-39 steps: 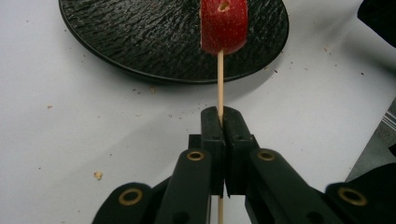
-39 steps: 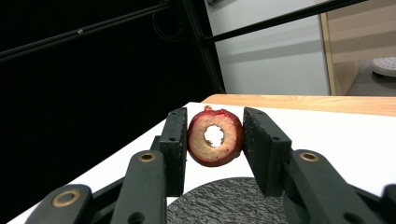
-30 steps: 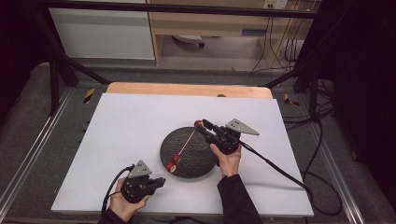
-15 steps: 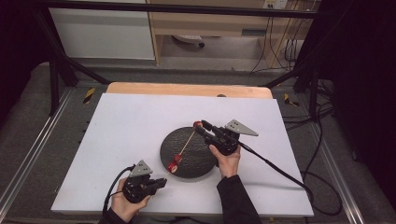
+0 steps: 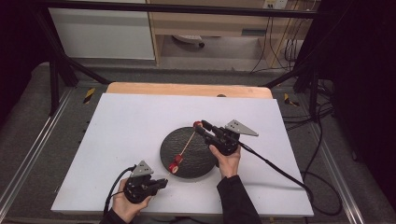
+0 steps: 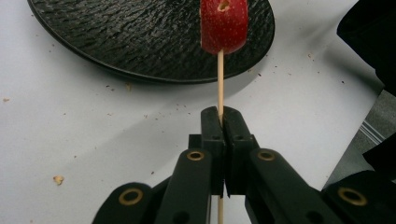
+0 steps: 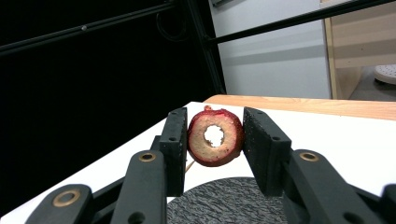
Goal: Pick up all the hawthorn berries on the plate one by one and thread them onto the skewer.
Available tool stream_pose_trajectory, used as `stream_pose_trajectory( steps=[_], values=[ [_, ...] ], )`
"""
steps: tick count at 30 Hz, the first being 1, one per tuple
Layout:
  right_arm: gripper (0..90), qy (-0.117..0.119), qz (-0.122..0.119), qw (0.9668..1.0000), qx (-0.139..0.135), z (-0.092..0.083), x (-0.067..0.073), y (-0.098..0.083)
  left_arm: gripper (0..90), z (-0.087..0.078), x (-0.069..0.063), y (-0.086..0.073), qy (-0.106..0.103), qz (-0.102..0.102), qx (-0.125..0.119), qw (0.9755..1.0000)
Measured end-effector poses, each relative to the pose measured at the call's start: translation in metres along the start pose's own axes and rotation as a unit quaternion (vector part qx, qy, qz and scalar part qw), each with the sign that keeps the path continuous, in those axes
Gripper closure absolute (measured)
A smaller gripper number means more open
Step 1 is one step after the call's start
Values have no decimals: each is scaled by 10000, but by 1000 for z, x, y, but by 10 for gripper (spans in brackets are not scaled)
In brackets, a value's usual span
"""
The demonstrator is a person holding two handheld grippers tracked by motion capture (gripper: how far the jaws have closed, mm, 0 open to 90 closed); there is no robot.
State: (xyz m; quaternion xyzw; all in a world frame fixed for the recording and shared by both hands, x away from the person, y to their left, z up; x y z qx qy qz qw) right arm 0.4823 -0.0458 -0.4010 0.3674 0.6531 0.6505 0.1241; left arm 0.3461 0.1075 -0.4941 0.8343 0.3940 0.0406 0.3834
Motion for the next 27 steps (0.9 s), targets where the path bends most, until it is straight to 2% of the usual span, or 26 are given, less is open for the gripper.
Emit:
stream_pose_trajectory(
  steps=[17,27],
  values=[
    [621,-36,-29,10000,40,0,-2,-1,887,-1,0,0,7,10,-48,10000],
    [621,-13,-23,10000,54,0,0,-2,887,1,0,-1,6,-10,8,10000]
  ],
)
Point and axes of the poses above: each handheld gripper's, and its own axes: z roughly forward along the jaws, y roughly out of its top, x roughly to its left, the point moved 10 cm from there along z, roughly forward along the jaws, and after that the axes turned 4 degrees about x, right-handed, at the moved point
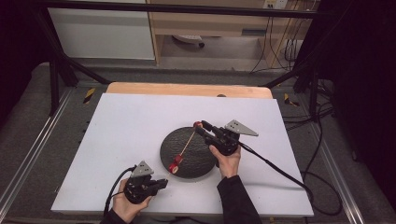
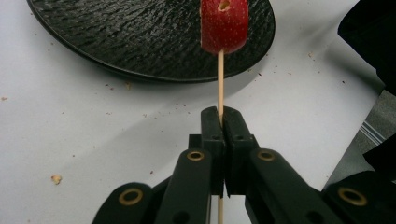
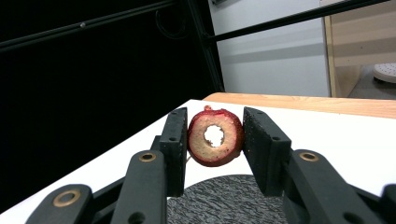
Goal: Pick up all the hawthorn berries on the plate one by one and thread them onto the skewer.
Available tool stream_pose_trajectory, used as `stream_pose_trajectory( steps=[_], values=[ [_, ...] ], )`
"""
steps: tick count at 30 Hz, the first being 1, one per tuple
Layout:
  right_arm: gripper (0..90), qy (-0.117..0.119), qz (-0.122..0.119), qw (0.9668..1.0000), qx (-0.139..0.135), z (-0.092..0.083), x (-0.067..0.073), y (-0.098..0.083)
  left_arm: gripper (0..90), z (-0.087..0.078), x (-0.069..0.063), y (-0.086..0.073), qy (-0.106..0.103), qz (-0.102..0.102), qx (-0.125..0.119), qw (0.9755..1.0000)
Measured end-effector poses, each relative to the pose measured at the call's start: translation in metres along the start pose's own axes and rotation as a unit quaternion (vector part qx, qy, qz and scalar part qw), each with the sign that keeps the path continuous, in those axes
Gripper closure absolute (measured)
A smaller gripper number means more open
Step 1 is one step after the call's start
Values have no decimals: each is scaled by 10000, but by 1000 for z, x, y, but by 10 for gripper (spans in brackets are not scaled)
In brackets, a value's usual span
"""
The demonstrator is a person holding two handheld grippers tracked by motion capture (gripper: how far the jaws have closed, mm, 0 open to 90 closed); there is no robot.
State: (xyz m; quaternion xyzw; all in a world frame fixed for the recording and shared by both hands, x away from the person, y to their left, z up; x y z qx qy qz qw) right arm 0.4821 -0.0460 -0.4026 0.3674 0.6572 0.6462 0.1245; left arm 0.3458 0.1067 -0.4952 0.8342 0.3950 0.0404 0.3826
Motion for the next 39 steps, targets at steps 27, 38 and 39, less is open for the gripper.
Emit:
stream_pose_trajectory(
  steps=[27,38,39],
  values=[
    [621,11,69,10000,34,0,-1,1,887,-1,1,0,14,1,-42,10000],
    [621,22,62,10000,65,0,-1,-1,887,0,1,0,20,-5,-41,10000],
    [622,28,77,9999,71,0,0,-2,887,0,2,0,19,-13,-41,10000]
  ],
)
Point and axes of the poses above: each handheld gripper's, and its own axes: z roughly forward along the jaws, y roughly out of its top, x roughly to its left, the point moved 10 cm from there along z, roughly forward along the jaws, and after that the axes turned 4 degrees about x, right-handed, at the moved point
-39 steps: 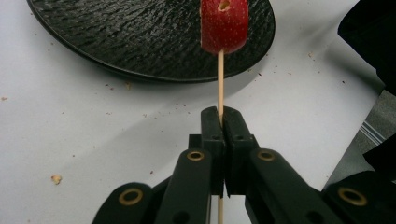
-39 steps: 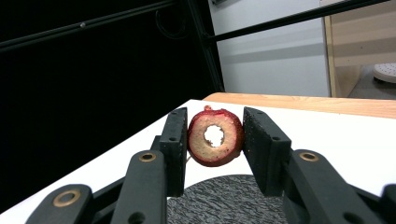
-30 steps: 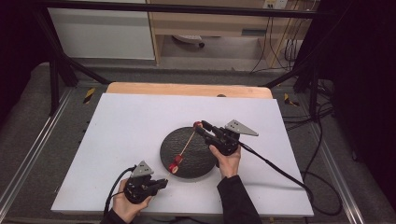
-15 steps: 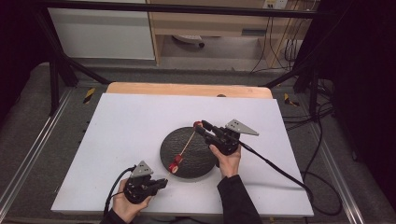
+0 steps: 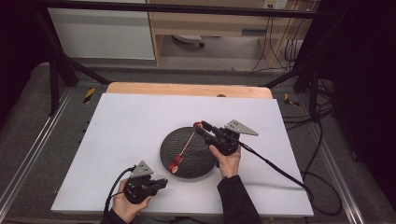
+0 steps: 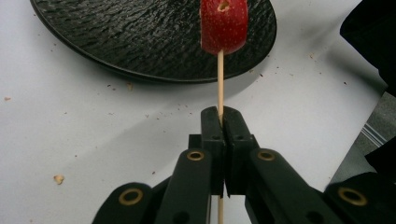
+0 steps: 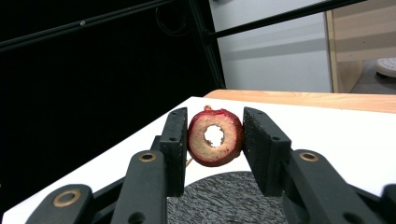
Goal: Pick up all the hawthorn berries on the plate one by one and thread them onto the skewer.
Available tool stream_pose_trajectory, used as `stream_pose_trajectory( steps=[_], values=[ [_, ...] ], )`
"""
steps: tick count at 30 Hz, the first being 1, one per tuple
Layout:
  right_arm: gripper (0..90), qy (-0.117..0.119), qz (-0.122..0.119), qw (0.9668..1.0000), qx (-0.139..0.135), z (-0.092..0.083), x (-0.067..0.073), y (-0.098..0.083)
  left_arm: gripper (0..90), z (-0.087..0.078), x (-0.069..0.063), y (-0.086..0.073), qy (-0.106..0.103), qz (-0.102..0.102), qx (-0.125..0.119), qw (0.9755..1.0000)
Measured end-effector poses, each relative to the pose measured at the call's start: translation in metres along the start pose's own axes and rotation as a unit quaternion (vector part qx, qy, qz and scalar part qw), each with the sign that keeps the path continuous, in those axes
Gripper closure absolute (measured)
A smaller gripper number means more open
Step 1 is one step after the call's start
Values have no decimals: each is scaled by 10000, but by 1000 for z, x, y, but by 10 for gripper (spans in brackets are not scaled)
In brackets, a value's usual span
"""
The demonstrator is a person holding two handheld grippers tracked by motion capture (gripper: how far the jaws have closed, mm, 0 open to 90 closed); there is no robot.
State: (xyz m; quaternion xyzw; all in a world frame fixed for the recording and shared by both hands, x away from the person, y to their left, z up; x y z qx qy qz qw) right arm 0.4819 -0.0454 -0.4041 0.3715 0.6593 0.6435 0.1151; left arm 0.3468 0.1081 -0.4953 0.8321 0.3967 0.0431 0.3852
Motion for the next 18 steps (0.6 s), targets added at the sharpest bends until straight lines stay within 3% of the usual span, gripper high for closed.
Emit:
stream_pose_trajectory(
  steps=[5,14,18],
  values=[
    [622,-1,-29,10000,39,1,1,-4,887,1,-2,1,-21,-52,15,10000],
    [622,-33,-185,9998,62,2,4,-10,886,5,-16,5,-387,-590,-82,9975],
    [623,-37,-256,9996,132,2,6,-15,886,7,-20,8,-306,-689,-83,9971]
  ],
)
Point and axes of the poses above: each handheld gripper's, and its own axes: z roughly forward along the jaws, y roughly out of its top, x roughly to its left, the point moved 10 cm from there along z, roughly forward along the jaws, and after that the axes turned 4 degrees about x, right-handed, at the moved point
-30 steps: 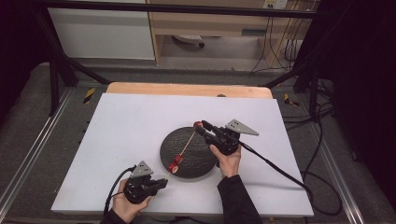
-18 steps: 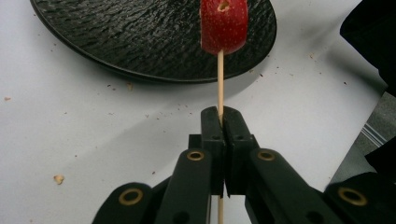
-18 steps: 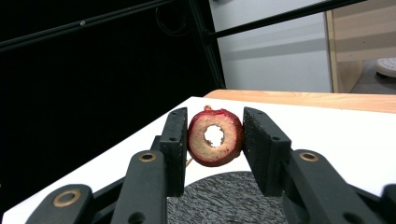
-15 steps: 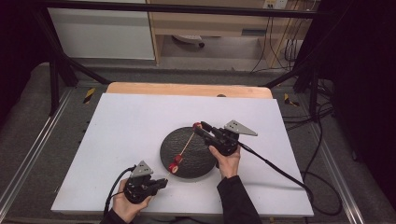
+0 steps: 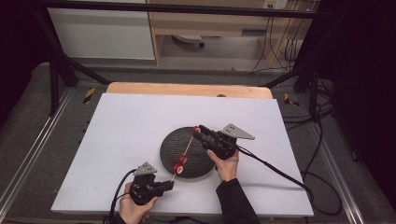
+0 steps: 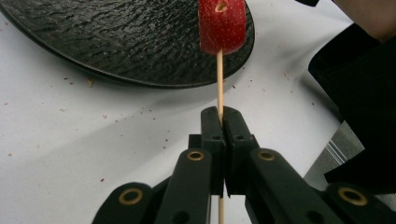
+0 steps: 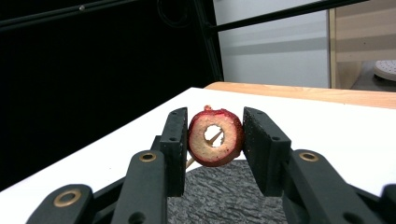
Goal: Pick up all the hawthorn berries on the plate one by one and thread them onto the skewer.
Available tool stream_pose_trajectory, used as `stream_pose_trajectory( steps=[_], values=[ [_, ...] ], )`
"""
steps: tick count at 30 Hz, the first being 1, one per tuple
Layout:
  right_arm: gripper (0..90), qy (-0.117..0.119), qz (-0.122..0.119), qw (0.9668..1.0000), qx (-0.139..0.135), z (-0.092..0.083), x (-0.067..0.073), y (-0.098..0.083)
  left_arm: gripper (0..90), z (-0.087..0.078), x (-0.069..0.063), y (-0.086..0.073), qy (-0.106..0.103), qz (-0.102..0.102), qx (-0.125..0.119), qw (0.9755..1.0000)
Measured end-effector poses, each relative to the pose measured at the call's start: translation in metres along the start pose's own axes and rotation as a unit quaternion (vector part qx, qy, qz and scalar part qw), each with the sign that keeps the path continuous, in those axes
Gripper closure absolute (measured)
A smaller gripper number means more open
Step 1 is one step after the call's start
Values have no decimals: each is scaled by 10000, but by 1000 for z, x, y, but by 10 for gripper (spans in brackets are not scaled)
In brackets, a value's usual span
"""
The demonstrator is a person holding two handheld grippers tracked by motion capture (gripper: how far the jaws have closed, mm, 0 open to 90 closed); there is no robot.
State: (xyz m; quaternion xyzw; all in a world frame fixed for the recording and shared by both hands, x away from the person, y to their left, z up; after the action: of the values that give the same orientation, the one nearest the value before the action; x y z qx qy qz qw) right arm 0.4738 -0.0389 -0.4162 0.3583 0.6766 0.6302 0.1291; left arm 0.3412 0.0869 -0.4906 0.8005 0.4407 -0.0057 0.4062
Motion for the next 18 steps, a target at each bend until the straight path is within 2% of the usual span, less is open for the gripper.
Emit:
stream_pose_trajectory(
  steps=[3,5,7,10,12,14,18],
  values=[
    [623,91,41,9999,66,2,4,-6,887,-2,1,6,52,-73,-62,9999],
    [623,42,26,10000,67,2,5,-9,887,-2,2,8,18,-132,-74,9999],
    [623,133,84,9998,93,3,7,-9,886,-1,2,12,-11,-166,-160,9997],
    [623,252,165,9994,168,4,12,-15,886,0,1,21,38,-131,-196,9997],
    [623,187,120,9996,158,3,12,-17,885,2,1,24,55,-100,-203,9997],
    [623,289,181,9992,190,3,15,-17,885,5,1,26,70,-89,-195,9997],
    [624,254,102,9994,228,1,17,-20,886,10,3,29,101,-42,-177,9998]
  ],
)
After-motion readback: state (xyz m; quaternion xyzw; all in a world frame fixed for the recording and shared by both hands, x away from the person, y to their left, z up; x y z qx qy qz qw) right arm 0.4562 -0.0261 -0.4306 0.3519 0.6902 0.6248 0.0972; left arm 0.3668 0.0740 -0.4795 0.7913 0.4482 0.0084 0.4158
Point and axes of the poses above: each handheld gripper's, and its own axes: z roughly forward along the jaws, y roughly out of its top, x roughly to its left, the point moved 10 cm from there along z, roughly forward along the jaws, and after that the axes turned 4 degrees about x, right-handed, at the moved point
